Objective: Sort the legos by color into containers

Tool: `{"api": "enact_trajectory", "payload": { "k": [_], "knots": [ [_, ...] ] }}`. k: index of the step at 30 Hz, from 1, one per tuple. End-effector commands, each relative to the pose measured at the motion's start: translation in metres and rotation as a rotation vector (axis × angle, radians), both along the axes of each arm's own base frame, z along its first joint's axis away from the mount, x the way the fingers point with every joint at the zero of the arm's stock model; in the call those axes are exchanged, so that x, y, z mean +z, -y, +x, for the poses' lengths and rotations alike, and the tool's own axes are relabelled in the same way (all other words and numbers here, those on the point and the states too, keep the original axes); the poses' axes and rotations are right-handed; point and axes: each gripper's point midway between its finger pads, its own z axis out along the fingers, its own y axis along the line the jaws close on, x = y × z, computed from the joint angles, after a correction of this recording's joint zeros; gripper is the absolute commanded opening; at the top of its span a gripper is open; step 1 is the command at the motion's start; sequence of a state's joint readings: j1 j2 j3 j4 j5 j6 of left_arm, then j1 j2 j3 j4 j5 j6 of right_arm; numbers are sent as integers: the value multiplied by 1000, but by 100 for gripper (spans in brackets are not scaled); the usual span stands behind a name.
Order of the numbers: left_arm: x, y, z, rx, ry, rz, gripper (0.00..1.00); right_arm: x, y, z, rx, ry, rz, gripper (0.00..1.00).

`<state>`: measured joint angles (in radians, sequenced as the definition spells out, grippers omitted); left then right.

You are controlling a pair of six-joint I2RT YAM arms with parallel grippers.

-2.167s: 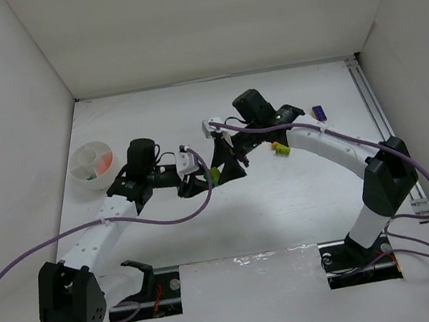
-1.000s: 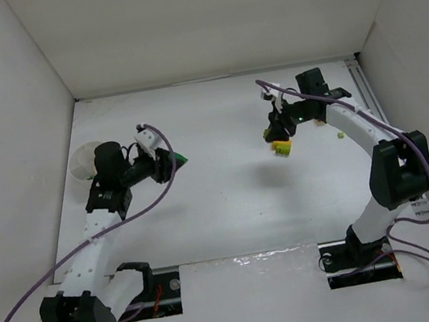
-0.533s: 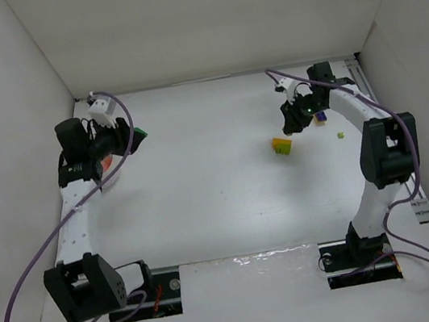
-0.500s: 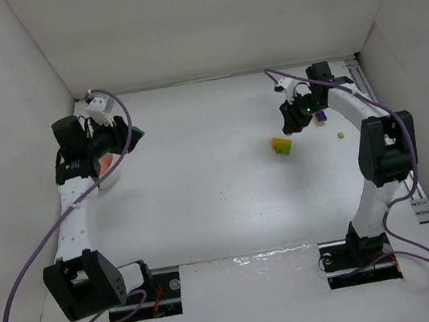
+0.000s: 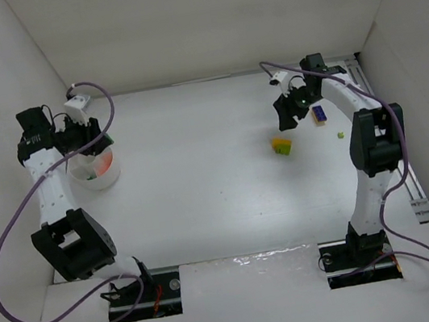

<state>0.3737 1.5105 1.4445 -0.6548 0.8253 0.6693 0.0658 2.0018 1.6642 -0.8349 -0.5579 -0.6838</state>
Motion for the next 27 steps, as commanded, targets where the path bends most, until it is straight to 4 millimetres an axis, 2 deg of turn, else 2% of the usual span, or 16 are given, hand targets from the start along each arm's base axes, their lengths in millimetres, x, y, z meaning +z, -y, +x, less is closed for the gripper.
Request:
{"api": "enact_trajectory", "payload": {
  "k": [1,3,5,7,8,10,11,13,18,19,22,27],
  "knots": [
    [-1,-8,-22,-65,-30,49,0,16,0,16,-21,38,23,75],
    [-5,-12,-24,-75,-34,89,0,23,-1,27,-28,61,29,75],
    [-9,-16,-27,-65,-56,112,0,21,3,35,-55,53,36,75],
    [-18,-18,-30,-56,-82,119,0,31,0,46,-68,77,55,76],
    [-15,-22,-29,-43,-68,145,0,28,0,49,-68,76,55,76],
    [-24,-26,-29,-24,-87,155,0,35,-2,56,-71,92,69,76],
    [-23,-31,-28,-2,-73,165,0,31,-3,56,-79,77,72,76],
    [-26,-38,-27,23,-76,171,0,40,-3,61,-85,97,77,77],
    [-36,-55,-26,64,-110,172,0,46,-3,67,-104,110,79,79],
    [-38,-62,-25,75,-116,186,0,45,-3,69,-104,110,79,79],
    [-48,-67,-25,67,-143,207,0,44,-2,73,-127,107,81,79],
    [-51,-86,-22,110,-161,220,0,40,-6,75,-132,101,79,79]
  ]
}}
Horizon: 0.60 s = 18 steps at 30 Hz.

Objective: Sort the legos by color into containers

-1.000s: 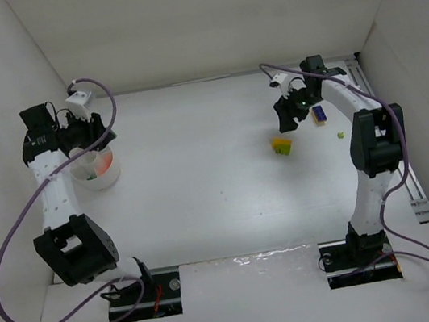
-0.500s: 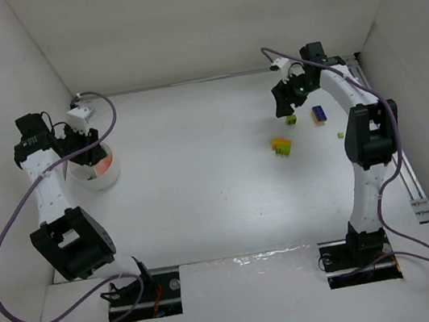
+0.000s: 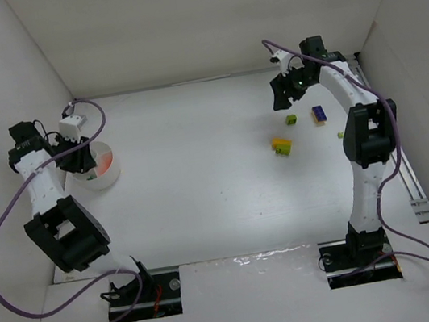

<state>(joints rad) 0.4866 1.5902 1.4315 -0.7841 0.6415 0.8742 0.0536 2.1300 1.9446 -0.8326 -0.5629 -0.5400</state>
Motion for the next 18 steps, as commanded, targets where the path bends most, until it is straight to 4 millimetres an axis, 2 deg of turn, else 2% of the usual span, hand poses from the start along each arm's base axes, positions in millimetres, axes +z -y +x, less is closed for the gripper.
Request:
{"api": "enact_trajectory", "payload": {
  "k": [1,2,11,14,18],
  "knots": [
    [8,-22,5,30,21,42,0,8,-3,15,-21,33,17,79],
    [7,-24,4,36,16,51,0,4,-9,14,-10,23,17,79],
    [3,-44,-2,66,2,88,0,3,-8,22,-22,31,14,80],
    [-1,-48,0,65,-2,104,0,7,-13,23,-12,40,15,80],
    [-3,-54,4,86,-1,116,0,1,-12,19,-18,20,6,80]
  ]
}}
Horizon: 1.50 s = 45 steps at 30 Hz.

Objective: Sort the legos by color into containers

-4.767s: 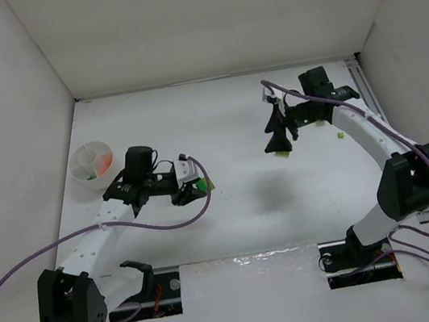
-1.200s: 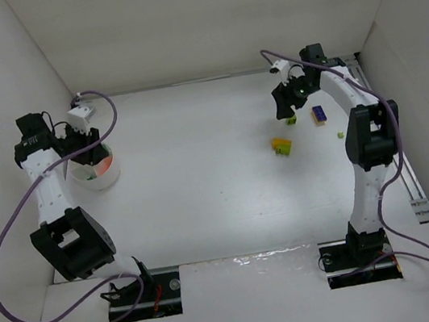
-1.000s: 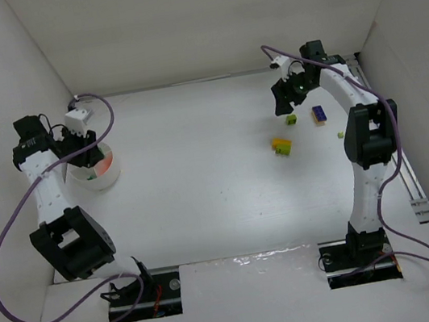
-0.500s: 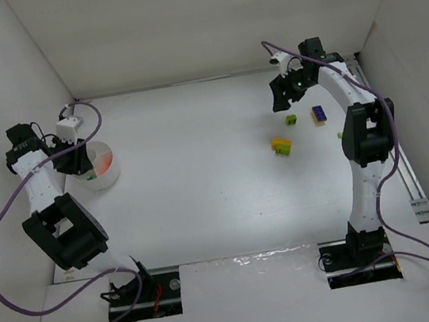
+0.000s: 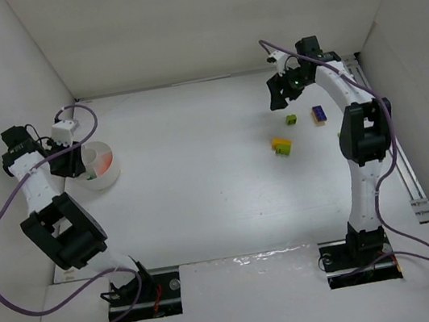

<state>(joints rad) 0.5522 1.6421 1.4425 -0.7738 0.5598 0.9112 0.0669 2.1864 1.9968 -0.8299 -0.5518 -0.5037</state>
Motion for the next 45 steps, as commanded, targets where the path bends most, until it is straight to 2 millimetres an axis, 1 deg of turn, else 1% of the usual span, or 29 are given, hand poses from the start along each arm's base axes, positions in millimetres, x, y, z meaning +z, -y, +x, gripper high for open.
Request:
{"api": "enact_trajectory", "payload": {
  "k": [1,2,3,5,6,9,11,12,13,16,17,18,19,20,21,23,26,27,28,30,37,39,40,41,43,44,45],
  "knots": [
    [16,-14,11,8,58,53,1,11,-5,9,1,40,0,80],
    [17,-17,13,15,62,70,2,16,-5,8,-6,45,5,80],
    [10,-18,11,19,42,67,4,13,-5,7,-6,35,4,80],
    [12,-21,15,19,59,78,4,13,-5,7,-6,35,4,80],
    [8,-21,15,19,50,72,5,13,-5,6,-12,30,8,80],
    [7,-22,18,19,49,71,6,12,-4,7,-17,31,0,80],
    [7,-25,22,19,56,76,9,12,-4,7,-24,26,4,80],
    [3,-25,22,19,47,70,11,12,-4,7,-24,26,4,80],
    [6,-26,24,19,55,75,11,12,-9,6,-15,26,4,80],
    [3,-25,28,10,55,56,16,12,-7,8,-20,36,-3,80],
    [6,-26,29,10,64,61,19,13,-8,8,-26,31,1,81],
    [3,-26,30,10,56,57,23,13,-8,8,-26,31,1,81],
    [3,-25,30,6,60,50,29,13,-8,8,-26,31,1,81],
    [6,-25,31,6,61,51,32,13,-8,8,-26,31,1,81],
    [2,-25,31,6,54,46,34,13,-8,8,-26,31,1,81],
    [6,-25,33,1,66,44,37,13,-8,8,-26,31,1,81],
    [6,-23,32,-11,65,39,39,13,-8,8,-26,31,1,81],
    [5,-22,30,-11,56,33,39,13,-12,7,-17,31,1,81],
    [9,-20,31,-25,70,38,40,13,-13,9,-17,40,2,81],
    [8,-20,29,-32,64,39,41,10,-13,7,-24,26,5,81],
    [11,-17,28,-45,72,38,44,13,-13,7,-24,35,6,81],
    [19,-18,26,-30,91,30,44,11,-13,4,-30,27,10,81],
    [23,-21,32,7,115,20,44,12,-13,6,-30,39,11,81],
    [30,-19,35,16,138,12,44,14,-19,4,-16,44,20,81],
    [44,-23,44,65,186,3,46,14,-19,4,-22,39,24,81],
    [53,-18,50,116,200,-40,47,11,-19,2,-22,30,23,81],
    [54,-12,54,122,202,-57,47,13,-20,1,-30,33,28,81]
  ]
}}
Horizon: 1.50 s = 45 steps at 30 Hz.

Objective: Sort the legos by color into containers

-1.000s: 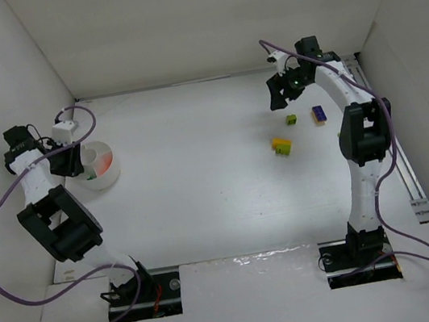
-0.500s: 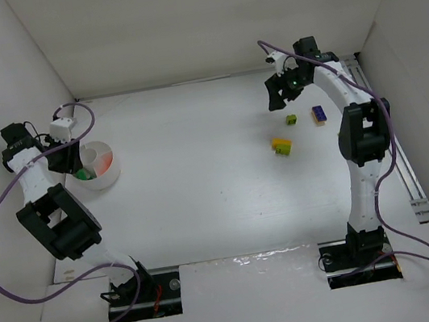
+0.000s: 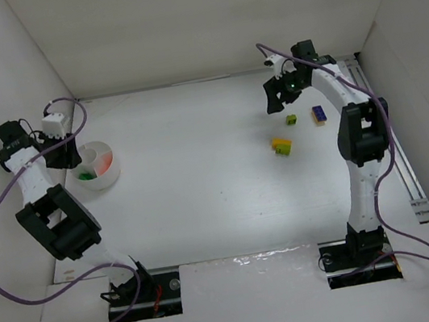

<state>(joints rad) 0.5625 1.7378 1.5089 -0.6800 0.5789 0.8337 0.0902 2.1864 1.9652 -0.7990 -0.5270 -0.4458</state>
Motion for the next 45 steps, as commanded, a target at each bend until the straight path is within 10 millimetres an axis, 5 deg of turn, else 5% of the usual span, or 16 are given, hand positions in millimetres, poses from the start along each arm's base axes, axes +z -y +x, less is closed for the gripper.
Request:
{"api": "enact_trajectory", "payload": {
  "k": [1,5,12,15,21,23,27,34,45],
  "knots": [
    [67,9,25,80,173,-27,47,22,-10,4,2,64,25,81],
    [93,15,42,187,264,-42,44,22,-15,0,4,65,30,81],
    [89,22,58,420,220,12,44,22,-15,1,-9,72,40,81],
    [91,9,63,526,224,71,44,26,-15,-2,-8,81,41,82],
    [89,-12,67,582,175,157,63,28,-15,-5,-15,83,46,82],
    [71,-16,67,585,98,175,64,25,-15,-7,-15,74,44,82],
    [71,-22,76,586,77,191,67,26,-17,-6,-16,77,57,82],
    [51,34,85,398,-32,-77,84,22,-17,-6,-16,68,56,82],
    [13,59,58,430,-152,-156,100,21,-14,-5,-40,60,49,82]
  ]
}}
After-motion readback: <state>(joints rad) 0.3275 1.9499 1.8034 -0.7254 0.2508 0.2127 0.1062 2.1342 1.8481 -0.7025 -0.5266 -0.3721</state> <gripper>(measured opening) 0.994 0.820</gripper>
